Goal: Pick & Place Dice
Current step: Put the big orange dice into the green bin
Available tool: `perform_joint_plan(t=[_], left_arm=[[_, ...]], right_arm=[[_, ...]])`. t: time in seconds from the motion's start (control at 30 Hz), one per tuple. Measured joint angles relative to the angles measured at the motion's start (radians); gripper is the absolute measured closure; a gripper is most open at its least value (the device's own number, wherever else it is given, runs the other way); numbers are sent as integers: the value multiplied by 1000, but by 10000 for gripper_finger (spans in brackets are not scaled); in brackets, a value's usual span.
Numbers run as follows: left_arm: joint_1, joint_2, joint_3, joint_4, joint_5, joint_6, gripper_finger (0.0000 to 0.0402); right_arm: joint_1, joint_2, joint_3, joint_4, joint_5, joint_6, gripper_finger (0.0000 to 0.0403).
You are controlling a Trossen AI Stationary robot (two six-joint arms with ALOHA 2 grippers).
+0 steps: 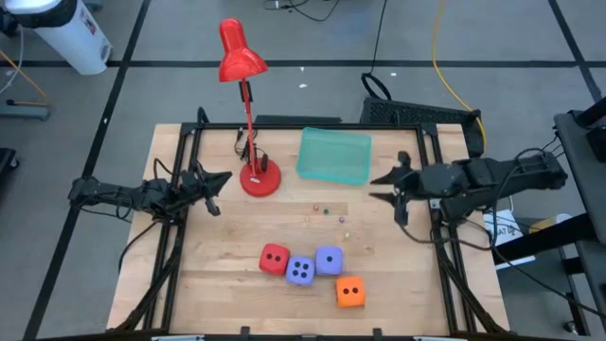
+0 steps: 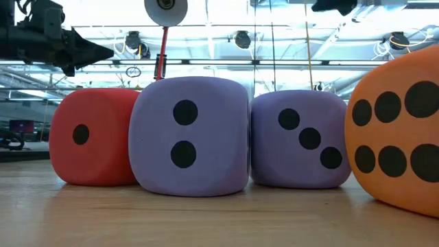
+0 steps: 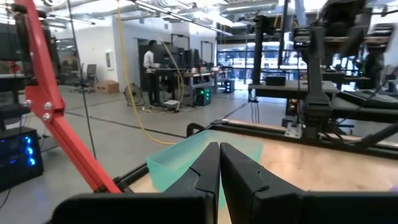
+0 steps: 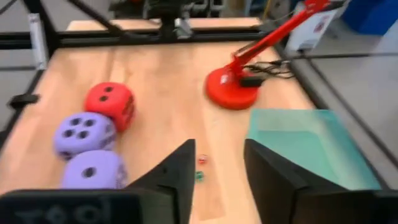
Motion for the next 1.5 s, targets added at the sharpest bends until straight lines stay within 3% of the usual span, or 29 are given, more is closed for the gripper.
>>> perform_joint_plan(t=[0.37, 0.5, 0.83, 1.1, 1.5], left_arm=[[0, 0, 0, -75, -7, -45, 380], [0, 0, 0, -123, -6, -92, 380], [0, 0, 0, -134, 55, -148, 380], [0, 0, 0, -134, 52, -149, 380], [0, 0, 0, -133, 36, -116, 380]], right_arm=[[229, 243, 69, -5, -6, 248, 91], [308, 352, 69, 37, -7, 354, 59], [455, 545, 91, 221, -35, 496, 53], [499, 635, 159, 184, -81, 571, 52], [500, 702, 159, 147, -82, 542, 52]])
